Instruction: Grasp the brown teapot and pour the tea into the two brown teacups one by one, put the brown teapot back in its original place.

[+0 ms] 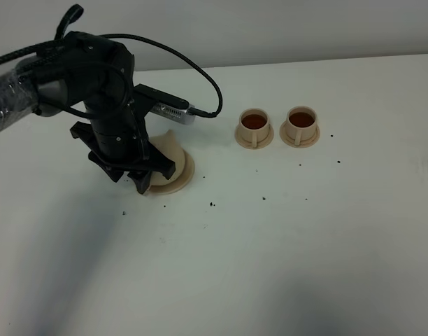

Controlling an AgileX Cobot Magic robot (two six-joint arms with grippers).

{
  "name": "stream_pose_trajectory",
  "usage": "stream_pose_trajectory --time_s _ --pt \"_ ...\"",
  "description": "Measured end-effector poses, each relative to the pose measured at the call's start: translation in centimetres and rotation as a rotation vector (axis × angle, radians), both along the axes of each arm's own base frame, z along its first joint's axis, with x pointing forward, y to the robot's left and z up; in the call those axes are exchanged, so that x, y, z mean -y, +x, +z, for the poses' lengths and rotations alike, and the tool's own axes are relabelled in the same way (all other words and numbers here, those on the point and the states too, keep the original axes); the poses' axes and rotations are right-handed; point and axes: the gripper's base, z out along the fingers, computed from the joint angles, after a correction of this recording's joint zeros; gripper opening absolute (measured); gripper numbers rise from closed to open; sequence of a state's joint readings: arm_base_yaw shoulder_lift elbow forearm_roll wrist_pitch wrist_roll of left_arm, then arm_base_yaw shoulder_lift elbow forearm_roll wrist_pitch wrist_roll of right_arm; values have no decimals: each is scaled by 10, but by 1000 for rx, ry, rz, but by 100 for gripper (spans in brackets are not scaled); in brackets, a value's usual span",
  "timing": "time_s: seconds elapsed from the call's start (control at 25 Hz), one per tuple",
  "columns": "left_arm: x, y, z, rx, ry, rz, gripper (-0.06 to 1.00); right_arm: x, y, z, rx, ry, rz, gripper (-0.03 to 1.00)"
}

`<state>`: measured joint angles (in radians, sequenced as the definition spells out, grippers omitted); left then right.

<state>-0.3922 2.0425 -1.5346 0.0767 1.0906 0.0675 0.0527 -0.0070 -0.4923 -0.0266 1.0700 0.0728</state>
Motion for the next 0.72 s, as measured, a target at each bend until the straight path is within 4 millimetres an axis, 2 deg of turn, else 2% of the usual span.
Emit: stream_pose_trajectory --time_s 0.12,0.2,0.32,0.52,0.72 --pt "-6 -14 24 -37 18 7 52 0 0 0 0 0 0 42" --pt "-11 -26 34 -31 16 11 52 0 0 0 0 0 0 42" --pt "-24 -57 39 -60 30 35 51 0 0 0 0 0 0 42" --pt "-52 -125 50 -81 44 74 48 0 0 0 0 0 0 42" --pt "-81 -196 50 -68 45 110 47 0 0 0 0 0 0 42"
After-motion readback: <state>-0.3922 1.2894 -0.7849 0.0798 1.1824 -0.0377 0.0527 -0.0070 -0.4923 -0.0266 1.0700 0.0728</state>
